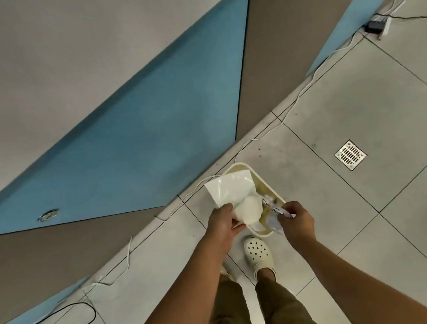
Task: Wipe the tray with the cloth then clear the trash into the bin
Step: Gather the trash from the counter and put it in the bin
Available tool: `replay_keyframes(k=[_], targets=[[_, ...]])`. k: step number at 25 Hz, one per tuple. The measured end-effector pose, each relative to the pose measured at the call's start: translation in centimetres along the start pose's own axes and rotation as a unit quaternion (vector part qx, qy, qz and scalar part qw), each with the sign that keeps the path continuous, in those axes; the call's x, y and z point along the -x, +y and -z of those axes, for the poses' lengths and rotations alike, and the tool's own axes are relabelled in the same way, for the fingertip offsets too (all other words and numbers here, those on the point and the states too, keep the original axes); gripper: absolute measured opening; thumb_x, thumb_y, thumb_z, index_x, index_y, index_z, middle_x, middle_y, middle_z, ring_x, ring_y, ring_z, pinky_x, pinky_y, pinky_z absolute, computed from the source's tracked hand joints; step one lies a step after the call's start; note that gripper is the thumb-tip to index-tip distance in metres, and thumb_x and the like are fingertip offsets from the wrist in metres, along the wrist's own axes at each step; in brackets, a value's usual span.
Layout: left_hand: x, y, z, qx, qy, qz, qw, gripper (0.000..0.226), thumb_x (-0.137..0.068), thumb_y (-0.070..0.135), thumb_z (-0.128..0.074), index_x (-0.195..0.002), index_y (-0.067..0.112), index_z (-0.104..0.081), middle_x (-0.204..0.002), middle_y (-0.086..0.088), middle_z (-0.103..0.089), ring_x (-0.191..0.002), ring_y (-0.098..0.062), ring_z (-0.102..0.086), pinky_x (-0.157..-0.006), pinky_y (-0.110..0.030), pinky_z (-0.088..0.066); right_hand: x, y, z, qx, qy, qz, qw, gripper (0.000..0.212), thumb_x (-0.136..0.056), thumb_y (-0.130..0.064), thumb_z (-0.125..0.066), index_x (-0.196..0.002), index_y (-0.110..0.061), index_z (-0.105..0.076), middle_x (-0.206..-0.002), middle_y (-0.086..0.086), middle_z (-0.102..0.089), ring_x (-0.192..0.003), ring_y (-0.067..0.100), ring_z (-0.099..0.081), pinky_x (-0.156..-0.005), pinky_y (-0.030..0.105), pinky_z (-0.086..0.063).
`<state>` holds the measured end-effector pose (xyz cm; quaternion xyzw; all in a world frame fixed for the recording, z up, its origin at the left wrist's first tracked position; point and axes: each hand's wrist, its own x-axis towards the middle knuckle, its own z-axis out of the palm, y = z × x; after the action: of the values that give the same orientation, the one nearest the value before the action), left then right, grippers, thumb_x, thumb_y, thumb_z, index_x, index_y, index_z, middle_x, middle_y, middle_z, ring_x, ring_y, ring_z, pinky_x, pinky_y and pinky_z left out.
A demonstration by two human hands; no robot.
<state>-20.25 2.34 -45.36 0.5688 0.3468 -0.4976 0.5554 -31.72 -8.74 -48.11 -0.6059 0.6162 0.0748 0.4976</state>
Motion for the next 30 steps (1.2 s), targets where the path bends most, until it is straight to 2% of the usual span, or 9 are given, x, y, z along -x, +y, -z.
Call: replay_keyframes(k=[2,6,10,12,15,17,22,25,30], targets=[[-2.3,-0.3,-0.3,-0.002,0.009,0.014,1.000,0.034,-0.097,0.012,-0.039,-0.131,0.006,-0.042,-0.114,-0.016,-0.053,-0.102,-0.031,-0.053,-0.084,-0.042,-0.047,-1.5,1.3,-0.7,0.020,-0.006,-0.008,1.000,0.013,-0.082,0.000,-0.053,-0.084,-0.013,-0.057,-0.083,0.009,-0.058,-0.074,0.024,-0.051,-0.054,0.020,-0.038],[-6.1,-1.0,-1.4,-0.022,0.022,0.021,0.999,0.033,-0.097,0.010,-0.038,-0.129,0.007,-0.043,-0.100,-0.010,-0.055,-0.099,-0.030,-0.053,-0.088,-0.043,-0.046,-4.7,3.8,-2.3,0.028,-0.008,-0.040,0.999,0.013,-0.081,0.000,-0.052,-0.081,-0.012,-0.057,-0.080,0.009,-0.058,-0.074,0.025,-0.050,-0.055,0.025,-0.036],[-9.7,-1.6,-2.5,-0.062,0.051,0.035,0.996,0.037,-0.096,0.010,-0.041,-0.132,0.005,-0.041,-0.115,-0.015,-0.050,-0.101,-0.031,-0.052,-0.089,-0.043,-0.047,-7.3,4.8,-3.8,0.015,-0.006,-0.052,0.998,0.016,-0.080,0.000,-0.054,-0.072,-0.014,-0.053,-0.076,0.007,-0.056,-0.075,0.026,-0.050,-0.060,0.024,-0.035],[-11.1,-1.8,-2.9,-0.080,0.054,0.044,0.994,0.038,-0.096,0.013,-0.042,-0.133,0.006,-0.040,-0.119,-0.016,-0.051,-0.105,-0.032,-0.054,-0.087,-0.042,-0.048,-8.2,4.9,-4.4,0.025,-0.028,-0.043,0.998,0.009,-0.081,-0.005,-0.058,-0.088,-0.011,-0.059,-0.082,0.006,-0.057,-0.081,0.026,-0.052,-0.059,0.024,-0.037],[-12.1,-1.8,-3.4,-0.141,0.010,0.101,0.985,0.043,-0.097,0.034,-0.044,-0.134,0.013,-0.041,-0.128,-0.010,-0.050,-0.113,-0.030,-0.051,-0.088,-0.040,-0.045,-9.3,5.2,-5.0,0.063,-0.089,-0.024,0.994,0.047,-0.085,-0.014,-0.061,-0.131,-0.012,-0.048,-0.119,0.007,-0.056,-0.111,0.029,-0.054,-0.085,0.026,-0.040],[-12.3,-1.8,-2.9,-0.196,0.015,0.115,0.974,0.038,-0.095,0.040,-0.045,-0.126,0.018,-0.049,-0.141,-0.008,-0.040,-0.126,-0.031,-0.044,-0.099,-0.043,-0.040,-9.5,5.2,-4.8,0.083,-0.099,-0.021,0.991,0.048,-0.089,-0.013,-0.054,-0.136,-0.013,-0.043,-0.131,0.008,-0.052,-0.120,0.028,-0.050,-0.094,0.028,-0.040],[-10.4,-1.5,-0.6,-0.235,0.053,0.066,0.968,0.033,-0.098,0.025,-0.042,-0.126,0.010,-0.049,-0.129,-0.008,-0.052,-0.116,-0.025,-0.054,-0.094,-0.041,-0.043,-8.2,5.4,-3.1,0.124,-0.086,-0.019,0.988,0.035,-0.087,-0.006,-0.049,-0.121,-0.011,-0.057,-0.127,0.012,-0.052,-0.111,0.029,-0.053,-0.092,0.033,-0.045],[-7.7,-0.2,-0.5,-0.234,0.057,0.045,0.969,0.015,-0.097,0.022,-0.044,-0.103,0.013,-0.054,-0.112,-0.005,-0.055,-0.101,-0.020,-0.056,-0.089,-0.038,-0.045,-6.6,4.1,-2.0,0.129,-0.090,-0.005,0.987,0.033,-0.087,-0.004,-0.049,-0.118,-0.012,-0.058,-0.122,0.011,-0.054,-0.105,0.027,-0.054,-0.088,0.032,-0.046],[-0.7,3.2,-0.7,-0.274,0.026,-0.025,0.961,0.018,-0.095,0.017,-0.042,-0.109,0.019,-0.054,-0.108,-0.002,-0.056,-0.096,-0.019,-0.057,-0.078,-0.032,-0.044,-2.7,-1.2,0.2,0.151,-0.120,0.122,0.974,0.032,-0.086,-0.003,-0.050,-0.115,-0.013,-0.059,-0.119,0.009,-0.056,-0.092,0.017,-0.050,-0.082,0.025,-0.042]])
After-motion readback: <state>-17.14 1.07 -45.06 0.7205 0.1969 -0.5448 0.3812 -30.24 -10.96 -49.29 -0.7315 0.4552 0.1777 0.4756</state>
